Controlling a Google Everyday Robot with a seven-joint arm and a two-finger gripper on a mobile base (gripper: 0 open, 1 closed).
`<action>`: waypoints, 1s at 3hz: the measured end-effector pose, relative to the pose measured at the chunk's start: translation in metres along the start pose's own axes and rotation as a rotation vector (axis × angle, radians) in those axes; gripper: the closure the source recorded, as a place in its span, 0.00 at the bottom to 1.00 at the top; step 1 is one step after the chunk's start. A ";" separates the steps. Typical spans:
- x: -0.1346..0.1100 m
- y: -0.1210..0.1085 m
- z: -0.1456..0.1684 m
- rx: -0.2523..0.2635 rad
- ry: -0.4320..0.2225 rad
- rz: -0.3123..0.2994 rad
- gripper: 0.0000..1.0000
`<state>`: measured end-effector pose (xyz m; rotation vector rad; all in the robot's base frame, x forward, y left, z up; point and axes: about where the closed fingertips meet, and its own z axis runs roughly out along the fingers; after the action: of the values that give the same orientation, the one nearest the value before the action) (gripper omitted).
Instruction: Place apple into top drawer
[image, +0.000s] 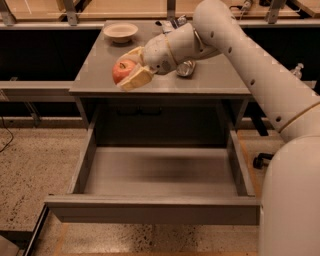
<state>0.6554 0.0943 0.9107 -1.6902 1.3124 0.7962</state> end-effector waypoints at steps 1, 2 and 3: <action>0.013 0.026 -0.012 -0.050 -0.027 0.011 1.00; 0.030 0.051 -0.016 -0.097 -0.044 0.036 1.00; 0.051 0.090 -0.017 -0.123 -0.076 0.100 1.00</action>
Offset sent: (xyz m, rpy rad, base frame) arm -0.0659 -0.0563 -0.0509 0.0211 0.1349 0.1076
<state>0.5813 0.0472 0.8541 -1.6822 1.3272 1.0088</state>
